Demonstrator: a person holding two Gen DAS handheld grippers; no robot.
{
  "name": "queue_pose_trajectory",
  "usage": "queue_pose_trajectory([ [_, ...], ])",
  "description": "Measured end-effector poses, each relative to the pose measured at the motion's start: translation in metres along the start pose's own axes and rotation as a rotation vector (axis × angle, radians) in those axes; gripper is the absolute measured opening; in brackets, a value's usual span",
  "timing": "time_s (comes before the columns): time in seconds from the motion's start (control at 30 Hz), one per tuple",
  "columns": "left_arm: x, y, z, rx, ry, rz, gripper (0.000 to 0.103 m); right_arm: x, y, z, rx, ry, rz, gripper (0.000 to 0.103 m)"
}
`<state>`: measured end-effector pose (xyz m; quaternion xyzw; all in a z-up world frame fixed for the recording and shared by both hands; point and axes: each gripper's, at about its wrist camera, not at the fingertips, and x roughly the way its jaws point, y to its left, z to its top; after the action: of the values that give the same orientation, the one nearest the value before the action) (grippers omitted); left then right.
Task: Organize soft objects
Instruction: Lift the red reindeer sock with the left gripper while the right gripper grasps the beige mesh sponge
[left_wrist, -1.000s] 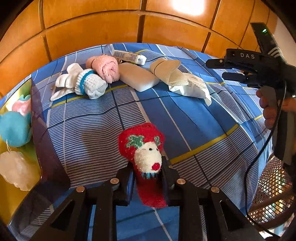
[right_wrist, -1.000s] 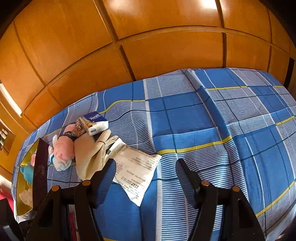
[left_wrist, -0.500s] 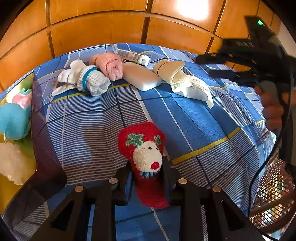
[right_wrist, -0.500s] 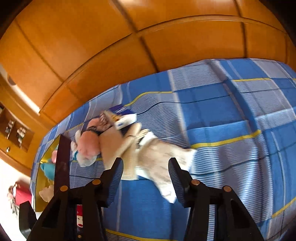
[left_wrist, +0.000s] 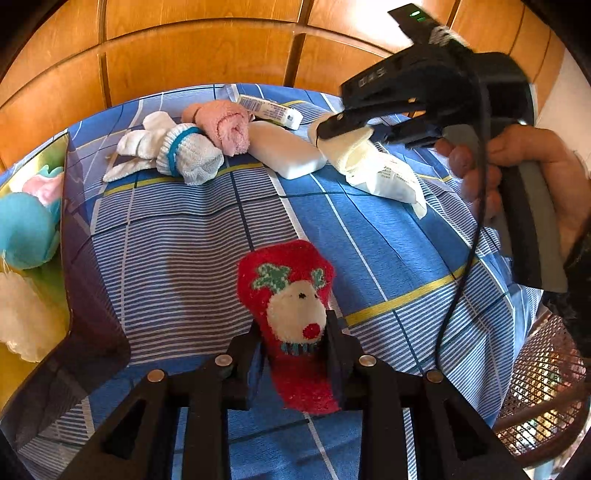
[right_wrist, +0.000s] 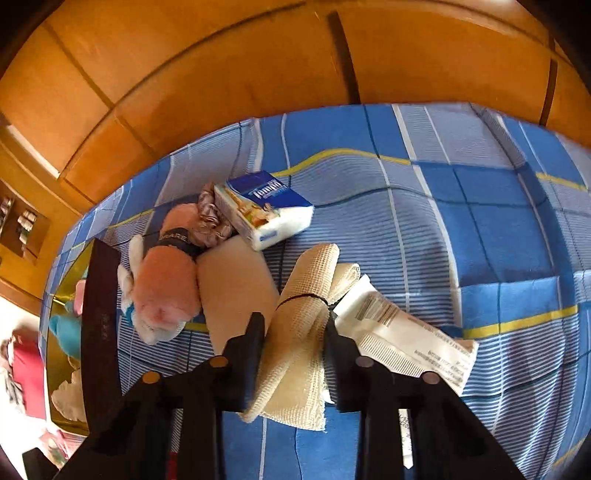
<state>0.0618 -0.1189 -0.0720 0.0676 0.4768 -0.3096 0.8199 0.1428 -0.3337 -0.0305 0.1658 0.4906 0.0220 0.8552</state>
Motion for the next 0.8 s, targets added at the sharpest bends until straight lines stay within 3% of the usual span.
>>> queue_pose_trajectory([
  [0.17, -0.001, 0.000, -0.002, 0.000, -0.006, -0.002, 0.030, -0.046, 0.004, -0.008, -0.055, -0.086, 0.089, 0.023],
  [0.3, -0.001, 0.000, -0.002, -0.005, -0.010, 0.000, 0.030, -0.063, 0.012, -0.029, -0.161, -0.050, 0.184, 0.024],
  [0.4, -0.002, 0.000, -0.003, -0.010, -0.012, 0.003, 0.030, -0.052, 0.021, -0.053, -0.246, 0.009, 0.173, 0.024],
  [0.6, -0.004, -0.003, -0.004, -0.009, -0.011, 0.016, 0.030, -0.017, 0.017, -0.084, -0.271, 0.090, 0.100, 0.024],
  [0.8, -0.005, -0.005, -0.005, -0.005, -0.013, 0.027, 0.029, -0.010, 0.008, -0.085, -0.255, 0.093, 0.114, 0.029],
])
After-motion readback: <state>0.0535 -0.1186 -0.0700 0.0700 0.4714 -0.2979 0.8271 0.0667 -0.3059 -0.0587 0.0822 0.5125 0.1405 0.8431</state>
